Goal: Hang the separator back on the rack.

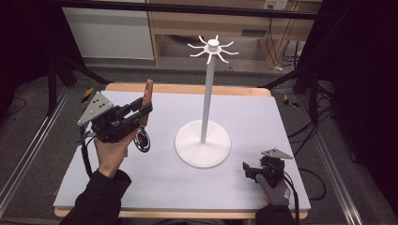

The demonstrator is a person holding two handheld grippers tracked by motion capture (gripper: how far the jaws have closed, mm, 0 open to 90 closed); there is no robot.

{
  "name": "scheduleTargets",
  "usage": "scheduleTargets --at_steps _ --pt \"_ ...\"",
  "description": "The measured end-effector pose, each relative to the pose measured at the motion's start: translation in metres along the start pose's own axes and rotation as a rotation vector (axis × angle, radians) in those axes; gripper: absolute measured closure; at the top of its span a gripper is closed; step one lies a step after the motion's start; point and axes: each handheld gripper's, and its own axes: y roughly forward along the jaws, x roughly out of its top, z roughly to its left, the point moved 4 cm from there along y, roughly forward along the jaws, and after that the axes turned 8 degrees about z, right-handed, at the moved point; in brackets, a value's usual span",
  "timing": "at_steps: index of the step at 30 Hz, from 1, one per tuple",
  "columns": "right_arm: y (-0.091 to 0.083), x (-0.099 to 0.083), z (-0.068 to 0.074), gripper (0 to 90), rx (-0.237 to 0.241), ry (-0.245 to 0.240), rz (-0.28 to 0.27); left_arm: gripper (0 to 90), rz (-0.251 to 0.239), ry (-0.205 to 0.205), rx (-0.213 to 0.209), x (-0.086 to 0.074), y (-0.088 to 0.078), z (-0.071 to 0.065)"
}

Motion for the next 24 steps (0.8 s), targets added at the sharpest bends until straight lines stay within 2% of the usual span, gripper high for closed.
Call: scheduleTargets --at_steps 9,24 --pt "0.001 0.0 0.0 5.7 -0.003 -0.004 0.001 66.9 -0.015 0.0 -0.016 0.018 0.009 -0.005" --pt "0.001 0.0 0.0 5.7 0.004 -0.001 0.003 66.9 -0.041 0.01 -0.031 0.033 0.013 -0.011"
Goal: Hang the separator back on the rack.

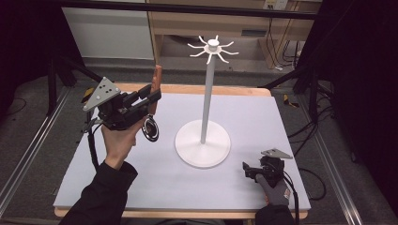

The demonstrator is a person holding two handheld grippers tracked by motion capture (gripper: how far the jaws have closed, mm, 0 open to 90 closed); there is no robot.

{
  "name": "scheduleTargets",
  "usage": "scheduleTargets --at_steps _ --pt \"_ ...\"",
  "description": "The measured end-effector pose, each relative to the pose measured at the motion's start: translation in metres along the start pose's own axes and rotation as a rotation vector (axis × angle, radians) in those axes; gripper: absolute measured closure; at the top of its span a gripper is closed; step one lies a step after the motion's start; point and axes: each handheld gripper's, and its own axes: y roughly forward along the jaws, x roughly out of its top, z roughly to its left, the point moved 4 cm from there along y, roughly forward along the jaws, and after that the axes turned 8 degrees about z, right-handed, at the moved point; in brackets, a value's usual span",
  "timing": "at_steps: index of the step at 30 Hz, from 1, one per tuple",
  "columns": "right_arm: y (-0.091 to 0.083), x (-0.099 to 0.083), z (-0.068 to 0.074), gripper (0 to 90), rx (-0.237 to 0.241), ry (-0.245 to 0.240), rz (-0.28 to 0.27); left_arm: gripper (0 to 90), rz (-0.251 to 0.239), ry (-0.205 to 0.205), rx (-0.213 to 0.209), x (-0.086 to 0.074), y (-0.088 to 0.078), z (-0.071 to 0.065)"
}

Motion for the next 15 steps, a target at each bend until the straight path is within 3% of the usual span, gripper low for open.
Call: scheduleTargets --at_steps 15 --pt "0.0 0.0 0.0 5.6 0.003 0.004 -0.001 67.0 -0.029 0.036 -0.04 0.027 0.008 -0.022"
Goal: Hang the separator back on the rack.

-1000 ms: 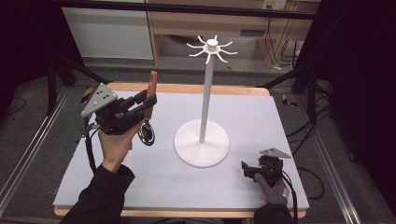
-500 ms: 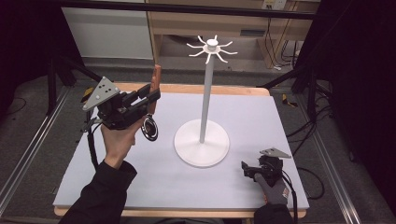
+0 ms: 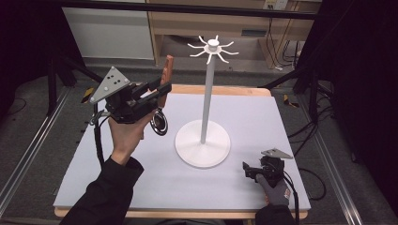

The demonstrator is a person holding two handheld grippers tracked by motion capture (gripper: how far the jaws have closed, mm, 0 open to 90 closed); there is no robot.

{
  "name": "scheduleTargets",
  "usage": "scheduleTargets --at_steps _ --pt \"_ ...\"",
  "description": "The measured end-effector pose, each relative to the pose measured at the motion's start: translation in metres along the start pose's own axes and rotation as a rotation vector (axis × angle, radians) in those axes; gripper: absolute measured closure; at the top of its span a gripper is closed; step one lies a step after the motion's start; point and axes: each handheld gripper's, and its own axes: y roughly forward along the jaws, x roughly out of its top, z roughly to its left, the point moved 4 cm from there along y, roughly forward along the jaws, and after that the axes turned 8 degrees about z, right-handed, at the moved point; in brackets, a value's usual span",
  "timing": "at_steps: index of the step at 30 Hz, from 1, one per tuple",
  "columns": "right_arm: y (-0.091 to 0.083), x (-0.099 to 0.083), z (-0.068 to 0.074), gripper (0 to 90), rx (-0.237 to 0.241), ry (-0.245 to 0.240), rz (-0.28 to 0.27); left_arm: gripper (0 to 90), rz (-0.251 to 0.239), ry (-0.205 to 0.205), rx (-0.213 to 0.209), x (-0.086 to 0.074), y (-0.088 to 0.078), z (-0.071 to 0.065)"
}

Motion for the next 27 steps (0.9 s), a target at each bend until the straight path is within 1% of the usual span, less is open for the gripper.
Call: scheduleTargets --at_steps 5,8,10,19,23,27 --pt "0.0 0.0 0.0 5.6 0.001 0.001 0.0 66.9 -0.009 0.007 -0.014 0.004 0.002 -0.004" --pt "0.001 0.0 0.0 5.6 0.001 -0.001 0.002 66.9 0.001 0.016 -0.013 0.007 0.005 -0.006" --pt "0.0 0.0 0.0 5.6 0.003 -0.001 0.001 66.9 -0.004 0.011 -0.018 0.008 0.007 -0.008" --pt "0.001 0.0 0.0 5.6 0.003 -0.001 0.0 66.9 0.004 0.016 -0.029 0.011 0.018 -0.012" --pt "0.0 0.0 0.0 5.6 0.003 0.001 -0.001 66.9 0.003 0.015 -0.031 0.012 0.022 -0.013" --pt "0.0 0.0 0.0 5.6 0.003 0.001 -0.001 67.0 0.01 0.029 -0.026 0.013 0.024 -0.015"
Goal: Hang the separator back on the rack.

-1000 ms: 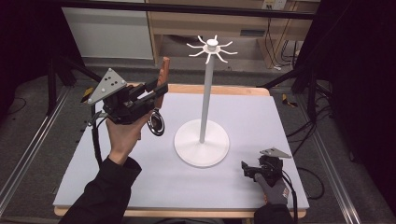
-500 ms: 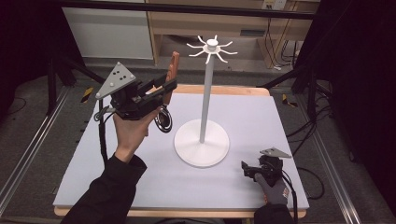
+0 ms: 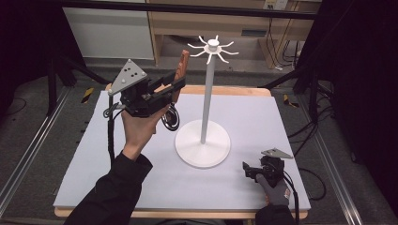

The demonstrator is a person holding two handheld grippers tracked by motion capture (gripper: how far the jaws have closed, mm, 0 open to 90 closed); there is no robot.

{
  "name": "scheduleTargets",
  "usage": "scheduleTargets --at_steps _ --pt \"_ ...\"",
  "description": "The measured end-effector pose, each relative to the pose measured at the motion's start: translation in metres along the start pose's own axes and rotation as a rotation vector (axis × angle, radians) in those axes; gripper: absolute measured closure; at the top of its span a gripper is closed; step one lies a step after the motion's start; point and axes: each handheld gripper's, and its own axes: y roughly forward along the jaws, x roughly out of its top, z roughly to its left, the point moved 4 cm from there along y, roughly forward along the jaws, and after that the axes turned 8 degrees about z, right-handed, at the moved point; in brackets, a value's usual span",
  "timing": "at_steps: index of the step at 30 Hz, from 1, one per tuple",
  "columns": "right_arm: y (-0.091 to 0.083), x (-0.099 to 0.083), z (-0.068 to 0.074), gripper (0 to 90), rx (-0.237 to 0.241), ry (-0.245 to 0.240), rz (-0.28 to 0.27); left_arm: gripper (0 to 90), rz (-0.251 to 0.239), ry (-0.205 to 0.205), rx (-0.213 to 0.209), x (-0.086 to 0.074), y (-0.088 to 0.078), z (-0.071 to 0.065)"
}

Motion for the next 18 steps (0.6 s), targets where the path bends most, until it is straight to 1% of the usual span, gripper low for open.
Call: scheduleTargets --at_steps 4,6,10,14,18 --pt "0.0001 -0.0001 0.0002 5.6 0.001 -0.001 0.001 67.0 0.003 0.004 0.006 0.0013 0.0019 0.0003" --pt "0.0001 -0.0001 0.0002 5.6 0.001 0.0 0.001 66.9 0.0 0.001 0.003 0.0019 0.0026 0.0003" --pt "0.0001 -0.0001 0.0002 5.6 0.002 0.001 0.001 66.9 0.012 0.011 0.009 0.0027 0.0054 0.0001" --pt "0.0 0.0 0.0004 5.6 0.002 0.001 0.0 66.9 0.012 0.006 0.009 0.0028 0.0074 0.001" --pt "0.0 0.0 0.0003 5.6 0.003 0.001 0.0 66.9 0.015 0.009 0.005 0.003 0.0098 -0.0003"
